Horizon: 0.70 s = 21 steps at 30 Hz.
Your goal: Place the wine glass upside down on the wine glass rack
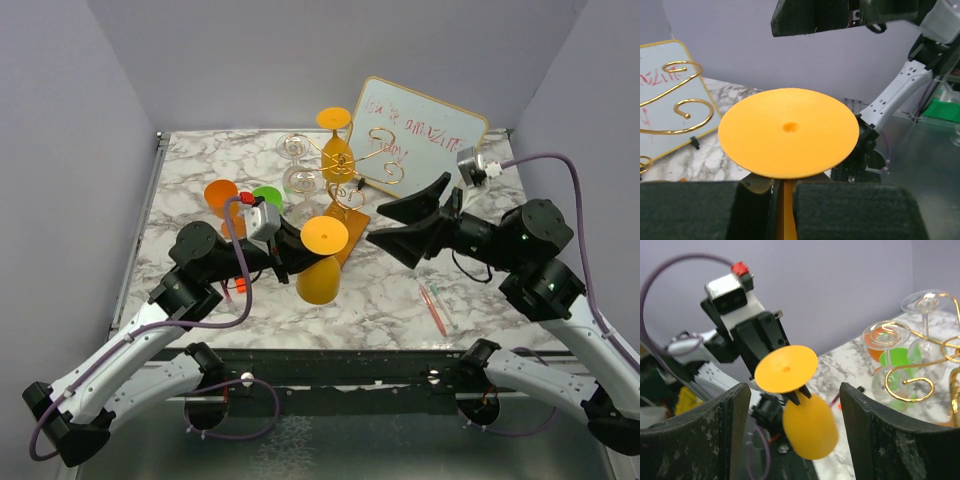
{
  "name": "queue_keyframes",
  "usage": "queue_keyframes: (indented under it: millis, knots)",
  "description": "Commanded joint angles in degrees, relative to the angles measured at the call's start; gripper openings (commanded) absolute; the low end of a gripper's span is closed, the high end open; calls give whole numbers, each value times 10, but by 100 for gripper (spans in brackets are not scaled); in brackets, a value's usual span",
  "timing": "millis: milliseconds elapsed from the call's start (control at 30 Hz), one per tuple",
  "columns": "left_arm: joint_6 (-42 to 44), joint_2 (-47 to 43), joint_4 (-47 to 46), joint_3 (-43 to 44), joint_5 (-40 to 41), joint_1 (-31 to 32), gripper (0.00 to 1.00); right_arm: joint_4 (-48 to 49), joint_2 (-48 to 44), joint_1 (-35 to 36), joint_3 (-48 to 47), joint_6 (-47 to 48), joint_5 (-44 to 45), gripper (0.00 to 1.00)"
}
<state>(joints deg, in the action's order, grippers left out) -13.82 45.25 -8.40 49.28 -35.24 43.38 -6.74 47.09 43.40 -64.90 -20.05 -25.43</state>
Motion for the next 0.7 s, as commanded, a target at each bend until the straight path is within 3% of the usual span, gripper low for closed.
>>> queue_keyframes:
  millis: [0,200,333,533,667]
  knots:
    - [110,-6,34,21,37,2,0,-35,34,0,-30,-206,77,77]
    - [133,-21,24,9,33,2,0,-61,97,0,-59,-257,43,74]
    - [136,-31,13,-5,30,2,0,-15,117,0,-36,-292,-7,66]
    - [136,-28,13,-12,22,2,0,49,141,0,-15,-337,-63,45]
    - [136,-24,13,-18,37,2,0,83,151,0,-4,-364,-92,42]
